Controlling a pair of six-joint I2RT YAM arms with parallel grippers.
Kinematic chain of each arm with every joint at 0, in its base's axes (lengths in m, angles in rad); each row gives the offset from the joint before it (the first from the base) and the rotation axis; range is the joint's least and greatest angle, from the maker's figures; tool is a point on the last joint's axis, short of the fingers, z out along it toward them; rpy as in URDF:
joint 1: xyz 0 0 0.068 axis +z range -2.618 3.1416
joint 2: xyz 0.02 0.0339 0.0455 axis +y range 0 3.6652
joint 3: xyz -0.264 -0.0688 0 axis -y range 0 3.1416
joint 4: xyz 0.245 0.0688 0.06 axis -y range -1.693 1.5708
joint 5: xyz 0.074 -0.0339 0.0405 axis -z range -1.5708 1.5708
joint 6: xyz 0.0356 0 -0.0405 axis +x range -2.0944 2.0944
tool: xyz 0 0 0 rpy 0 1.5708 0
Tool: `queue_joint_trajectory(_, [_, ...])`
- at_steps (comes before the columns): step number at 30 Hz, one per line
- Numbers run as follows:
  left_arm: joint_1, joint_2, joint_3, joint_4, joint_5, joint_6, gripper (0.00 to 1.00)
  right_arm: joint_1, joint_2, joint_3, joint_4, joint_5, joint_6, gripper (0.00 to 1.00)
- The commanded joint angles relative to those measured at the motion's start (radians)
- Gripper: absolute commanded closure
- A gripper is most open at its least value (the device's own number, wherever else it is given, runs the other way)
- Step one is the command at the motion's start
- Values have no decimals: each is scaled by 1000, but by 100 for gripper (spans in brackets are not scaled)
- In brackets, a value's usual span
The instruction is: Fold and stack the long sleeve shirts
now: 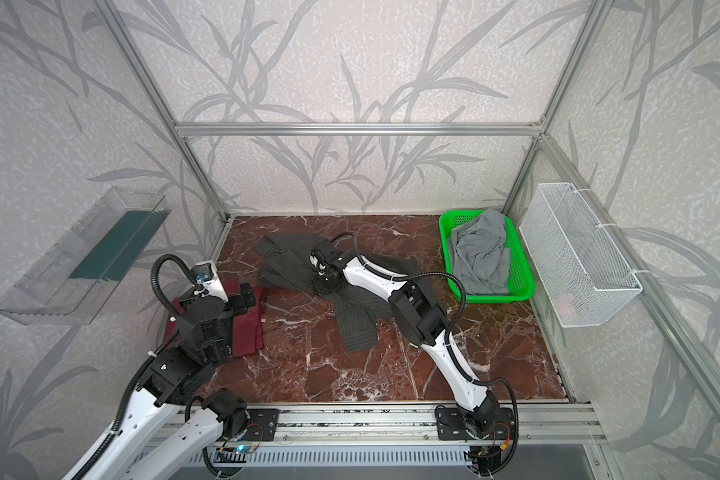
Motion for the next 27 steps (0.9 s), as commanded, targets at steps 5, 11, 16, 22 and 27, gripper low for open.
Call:
queue_joint_trajectory(5, [3,15,-12,16,-18,-31,9,-3,33,36,-35,93,-74,79])
queue_joint_trajectory(11, [4,3,-13,20,-38,-32,11,8,-22,-17,21,-51,-97,95])
queue_joint_trajectory(16, [3,-26,-24,45,-118,-33,11,53,-51,-4,123,-139,-119,54])
queue_joint_trajectory(22, [3,-82,-65,107,-150,-3,11,65,137,275,61,-103,-92,39])
queue_joint_trajectory(27, [4,-76,-62,107,-152,-1,12,79,360,620,-31,-41,-82,39])
